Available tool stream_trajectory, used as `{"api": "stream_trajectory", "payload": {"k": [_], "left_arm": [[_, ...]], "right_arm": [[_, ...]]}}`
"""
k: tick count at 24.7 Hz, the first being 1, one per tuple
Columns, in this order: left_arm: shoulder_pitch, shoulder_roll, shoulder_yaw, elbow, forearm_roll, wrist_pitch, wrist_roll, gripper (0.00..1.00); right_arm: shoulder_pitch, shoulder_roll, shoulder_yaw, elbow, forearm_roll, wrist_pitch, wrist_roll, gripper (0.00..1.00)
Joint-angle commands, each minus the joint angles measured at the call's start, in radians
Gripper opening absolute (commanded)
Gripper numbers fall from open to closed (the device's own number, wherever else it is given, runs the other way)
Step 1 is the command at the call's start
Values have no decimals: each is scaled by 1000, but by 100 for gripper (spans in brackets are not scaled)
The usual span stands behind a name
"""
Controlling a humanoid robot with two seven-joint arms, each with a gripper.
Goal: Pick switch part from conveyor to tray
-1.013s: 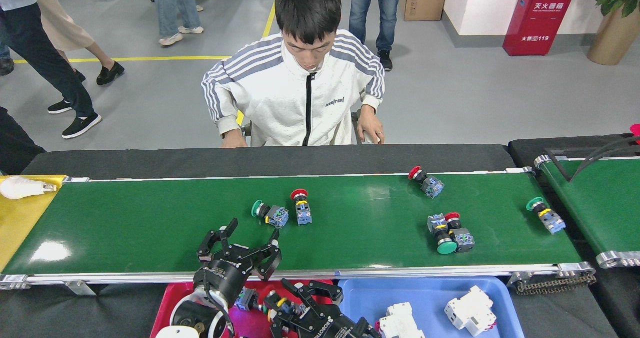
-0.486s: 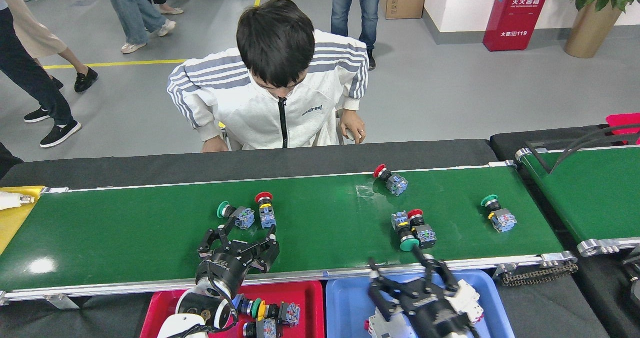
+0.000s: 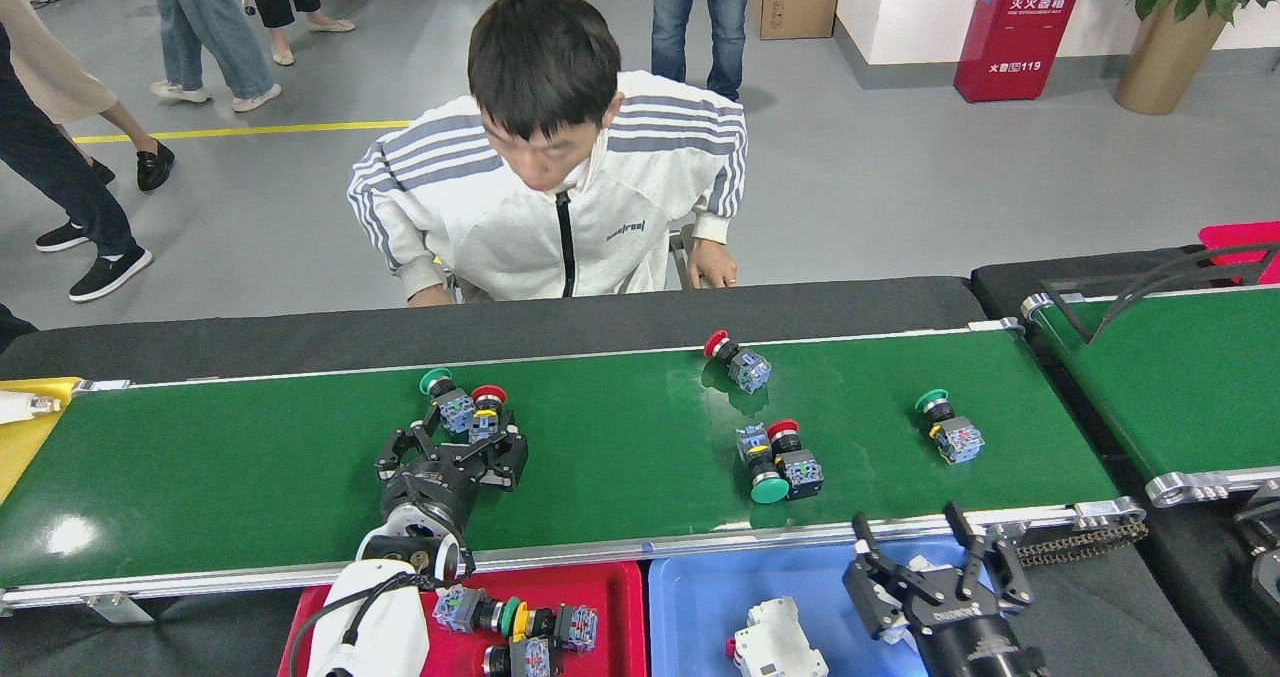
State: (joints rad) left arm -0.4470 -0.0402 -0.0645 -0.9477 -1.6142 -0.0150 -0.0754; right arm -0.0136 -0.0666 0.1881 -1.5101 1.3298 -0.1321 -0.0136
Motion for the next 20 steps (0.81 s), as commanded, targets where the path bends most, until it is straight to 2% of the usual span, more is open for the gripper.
{"api": "stream_trajectory", "payload": {"k": [1, 3, 7, 10, 12, 15, 16, 18, 19, 20], "left_arm": [[-18, 6, 2, -3, 7, 12, 6, 56], [-15, 2, 3, -3, 17, 10, 6, 28], [-13, -1, 0, -5, 74, 3, 6, 20], [2, 0, -9, -16, 77, -6, 8, 19], [25, 0, -12, -46, 77, -48, 17, 19], [90, 2, -12, -167, 76, -206, 20, 19], [123, 3, -12, -224, 74, -272, 20, 19], [214, 8, -12, -362, 74, -453, 17, 19], [275, 11, -12, -447, 73, -574, 13, 22], [318, 14, -6, -502, 73, -651, 9, 26]], "right_arm": [[-49, -4, 34, 22, 2, 2, 61, 100], [-78, 5, 45, 42, 3, 0, 77, 100], [-147, 34, 140, 100, 3, 6, 123, 100], [-220, 103, 165, 178, 12, 17, 150, 100], [-263, 136, 177, 237, 20, 19, 162, 100], [-312, 174, 180, 318, 29, 52, 169, 97], [-316, 172, 189, 326, 40, 77, 179, 88], [-321, 159, 220, 327, 54, 89, 195, 50], [-321, 146, 223, 326, 54, 86, 193, 24], [-322, 139, 223, 326, 52, 85, 193, 12]]}}
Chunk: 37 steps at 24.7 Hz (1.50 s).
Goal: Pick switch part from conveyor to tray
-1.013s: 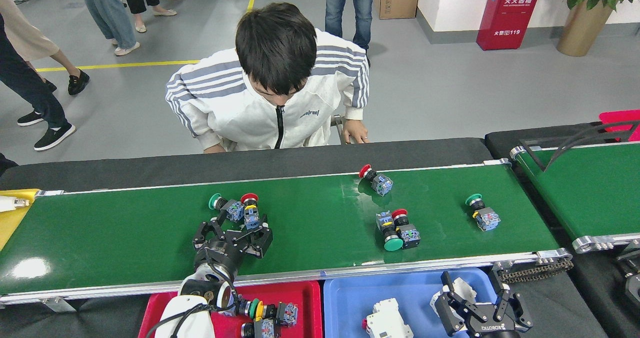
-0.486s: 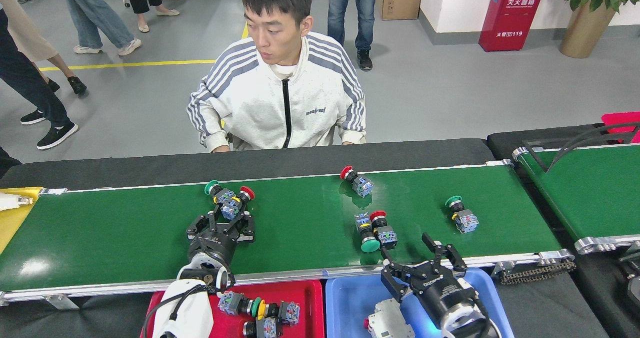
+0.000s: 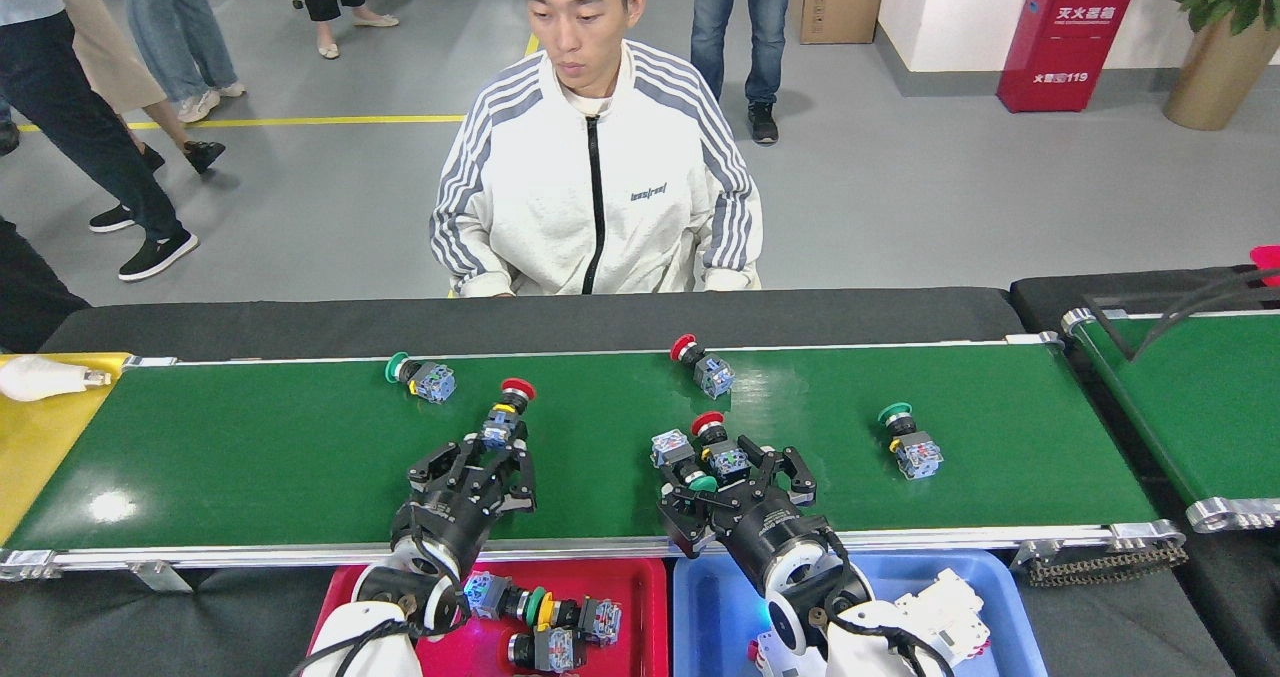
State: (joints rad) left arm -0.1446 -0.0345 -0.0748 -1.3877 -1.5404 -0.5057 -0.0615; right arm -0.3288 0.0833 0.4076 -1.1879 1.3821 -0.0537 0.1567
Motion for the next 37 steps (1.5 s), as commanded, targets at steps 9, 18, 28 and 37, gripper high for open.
{"api": "stream_trajectory", "payload": {"k": [9, 18, 28, 37], "left_arm": [[215, 58, 35, -267, 5, -280, -4, 99], [263, -10, 317, -327, 5, -60, -1, 99], [298, 5, 425, -300, 5, 87, 3, 99], [42, -27, 105, -247, -21, 199, -173, 99]], "right_arm": [[79, -20, 8, -148, -6, -61, 9, 2], [329, -51, 39, -447, -3, -472, 11, 100], [335, -46, -67, -475, -41, -469, 9, 100], [499, 32, -745, -487, -80, -388, -203, 99]]}}
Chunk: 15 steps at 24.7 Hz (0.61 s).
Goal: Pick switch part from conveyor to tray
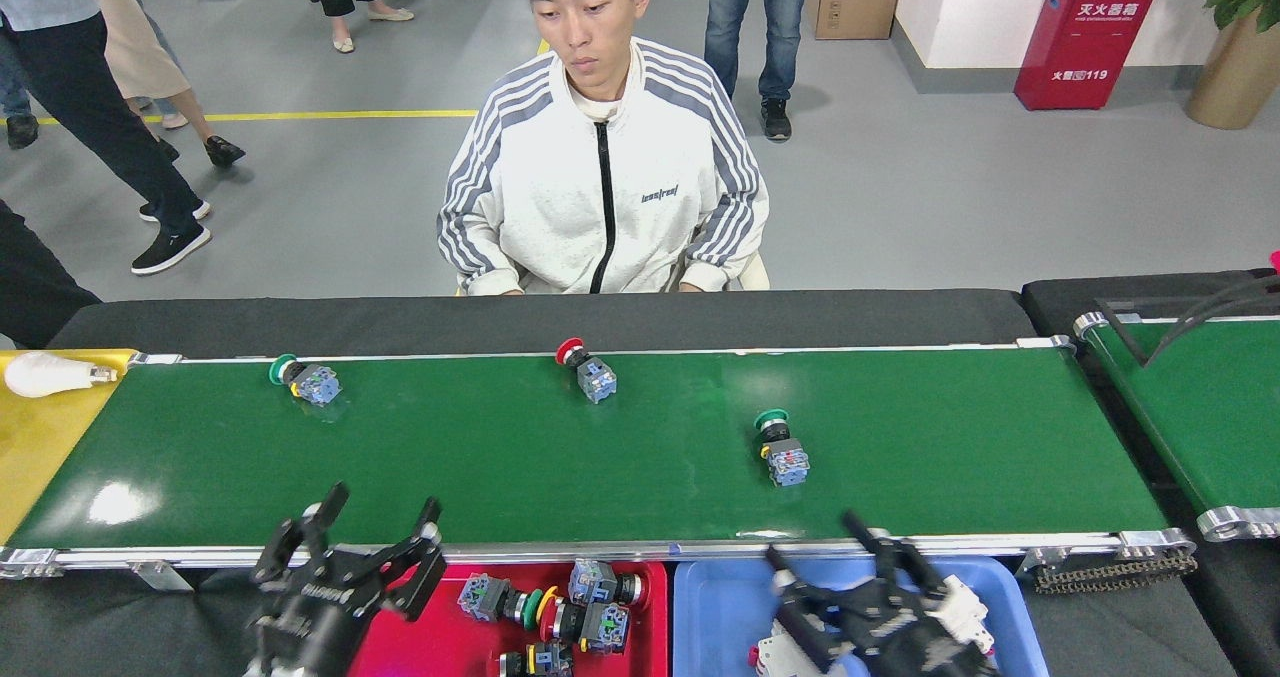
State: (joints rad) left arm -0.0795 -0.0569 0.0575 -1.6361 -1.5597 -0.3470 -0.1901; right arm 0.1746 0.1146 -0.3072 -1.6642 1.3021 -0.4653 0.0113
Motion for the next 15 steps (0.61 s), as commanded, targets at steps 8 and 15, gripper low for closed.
{"api": "stream_trajectory", "payload": {"k": [8, 15], "left_arm": [[-276, -29, -183, 374, 0, 224, -45, 99], [-322, -12, -159, 472, 1, 306, -37, 99]], "right_arm": [[28, -142, -41, 35, 40, 226, -166, 99], [5, -191, -41, 58, 31, 191, -166, 99]]}}
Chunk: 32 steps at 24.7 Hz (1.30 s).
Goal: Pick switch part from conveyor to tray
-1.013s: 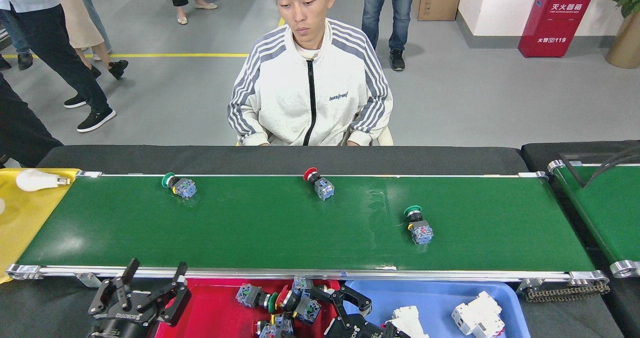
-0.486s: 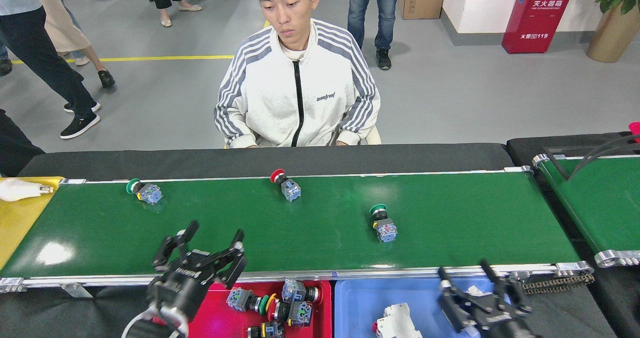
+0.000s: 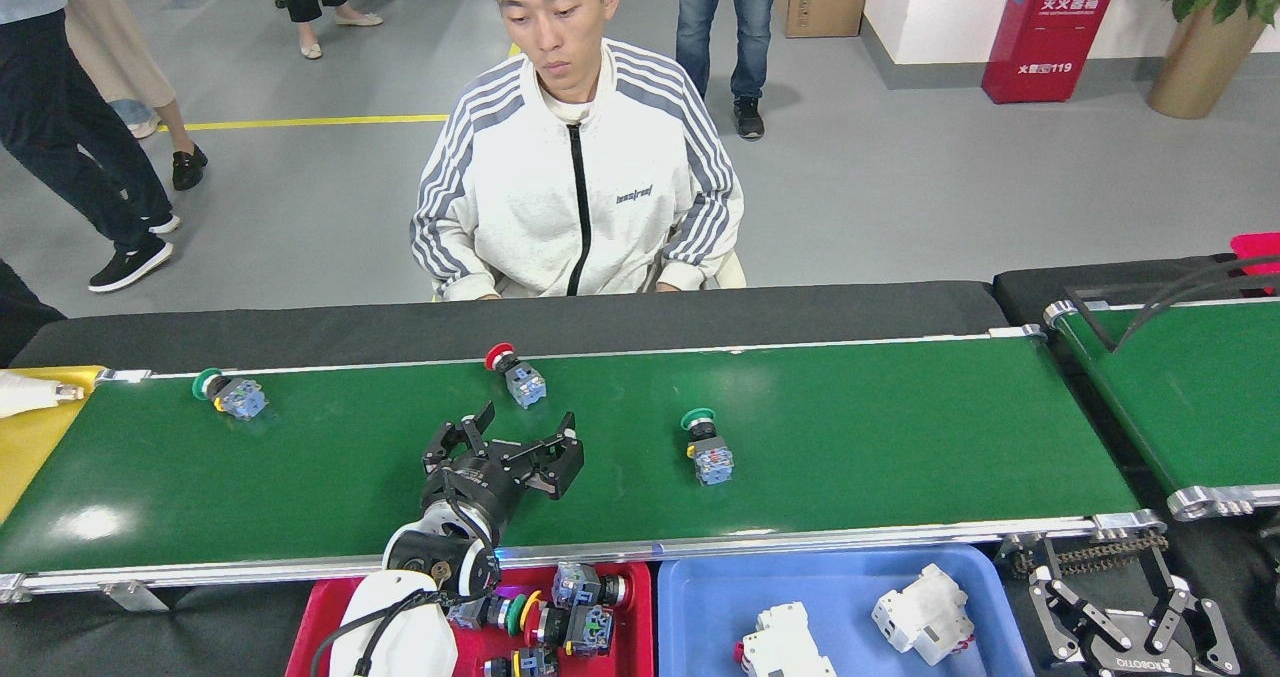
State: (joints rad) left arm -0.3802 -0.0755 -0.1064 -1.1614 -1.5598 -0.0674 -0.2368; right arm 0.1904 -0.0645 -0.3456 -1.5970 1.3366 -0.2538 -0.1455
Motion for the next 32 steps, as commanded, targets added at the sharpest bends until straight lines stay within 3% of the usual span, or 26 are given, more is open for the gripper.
{"api": "stream_trajectory", "payload": {"k": [1, 11, 19, 22, 24, 26, 29, 32], "left_arm": [[-23, 10, 33, 11, 1, 32, 10, 99], [-106, 122, 139, 201, 3, 149, 59, 98], [-178, 125, 160, 299, 3, 219, 112, 82], [-197, 138, 160, 341, 4, 222, 123, 66], [-197, 143, 162, 362, 11, 221, 175, 35], [-195, 146, 180, 373, 32, 218, 226, 20], [-152, 146, 174, 322, 34, 176, 251, 11], [-16, 149, 175, 114, 32, -54, 251, 9]], "right_arm": [[-19, -12, -1, -8, -5, -44, -9, 99], [-66, -15, 13, 40, -7, -150, -9, 99], [-65, -20, 13, 57, -7, -170, -9, 99], [-65, -28, 16, 57, -7, -170, -9, 99], [-63, -28, 25, 57, -7, -170, -9, 99], [-63, -28, 25, 57, -8, -170, -9, 99], [-55, -25, 25, 57, -8, -170, -9, 99], [-51, -25, 25, 57, -8, -168, -9, 99]]}}
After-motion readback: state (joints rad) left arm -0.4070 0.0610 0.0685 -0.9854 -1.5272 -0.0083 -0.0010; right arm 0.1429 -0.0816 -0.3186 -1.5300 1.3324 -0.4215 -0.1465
